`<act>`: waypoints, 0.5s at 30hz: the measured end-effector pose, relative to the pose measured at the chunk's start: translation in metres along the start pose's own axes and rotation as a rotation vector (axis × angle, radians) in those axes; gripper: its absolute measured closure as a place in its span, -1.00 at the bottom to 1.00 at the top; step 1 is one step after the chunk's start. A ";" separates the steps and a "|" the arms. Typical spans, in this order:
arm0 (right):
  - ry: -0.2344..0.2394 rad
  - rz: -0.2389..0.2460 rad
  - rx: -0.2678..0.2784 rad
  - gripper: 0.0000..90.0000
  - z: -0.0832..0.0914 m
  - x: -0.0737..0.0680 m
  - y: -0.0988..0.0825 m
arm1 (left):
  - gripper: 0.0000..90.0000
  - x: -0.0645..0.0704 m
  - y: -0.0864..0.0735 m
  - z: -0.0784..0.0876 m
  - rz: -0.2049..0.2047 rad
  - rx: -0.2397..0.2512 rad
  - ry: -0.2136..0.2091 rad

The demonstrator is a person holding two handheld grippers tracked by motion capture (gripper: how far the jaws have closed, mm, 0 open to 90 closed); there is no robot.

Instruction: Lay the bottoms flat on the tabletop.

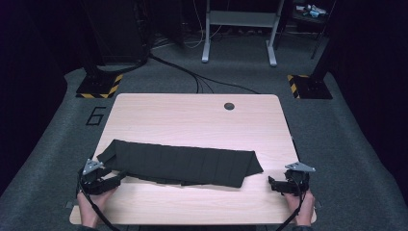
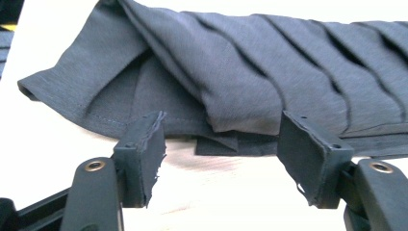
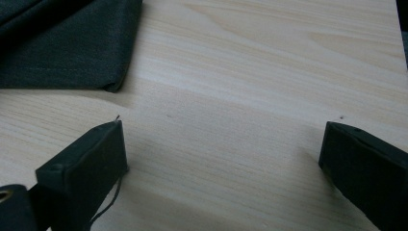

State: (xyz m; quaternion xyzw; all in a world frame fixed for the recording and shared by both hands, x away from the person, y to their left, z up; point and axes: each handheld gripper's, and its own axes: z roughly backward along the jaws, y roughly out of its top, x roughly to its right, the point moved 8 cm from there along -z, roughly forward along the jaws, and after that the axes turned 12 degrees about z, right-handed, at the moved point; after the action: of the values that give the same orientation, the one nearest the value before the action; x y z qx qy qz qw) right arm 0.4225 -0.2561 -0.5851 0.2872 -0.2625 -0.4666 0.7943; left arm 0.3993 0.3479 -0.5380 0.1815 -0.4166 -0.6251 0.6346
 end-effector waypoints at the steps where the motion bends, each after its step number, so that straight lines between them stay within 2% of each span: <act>1: 0.000 0.000 0.000 -0.96 0.000 0.000 0.000 | -0.33 0.000 0.002 0.001 -0.002 0.007 0.000; 5: -0.001 -0.001 -0.002 -0.96 0.000 0.000 0.000 | -0.38 -0.003 0.008 -0.003 0.002 0.011 0.002; 9: -0.010 -0.007 -0.011 -0.94 0.000 0.001 0.000 | -0.41 -0.008 0.017 -0.015 0.014 -0.009 -0.005; 10: 0.002 -0.029 -0.006 -0.95 0.002 -0.001 0.001 | -0.42 -0.009 0.020 -0.017 0.010 -0.007 -0.005; 12: 0.054 -0.078 0.037 -0.94 0.005 -0.009 0.006 | -0.46 -0.009 0.022 -0.019 0.007 0.001 -0.001; 14: 0.072 -0.083 0.056 -0.92 0.008 -0.020 0.012 | -0.46 -0.009 0.027 -0.024 -0.009 -0.004 0.000; 15: 0.080 -0.064 0.063 -0.92 0.009 -0.027 0.017 | -0.46 -0.010 0.028 -0.027 -0.014 -0.014 0.006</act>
State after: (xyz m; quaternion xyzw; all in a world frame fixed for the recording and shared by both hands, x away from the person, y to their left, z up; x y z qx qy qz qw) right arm 0.4148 -0.2276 -0.5709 0.3388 -0.2355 -0.4715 0.7794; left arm 0.4391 0.3540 -0.5356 0.1818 -0.4089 -0.6318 0.6329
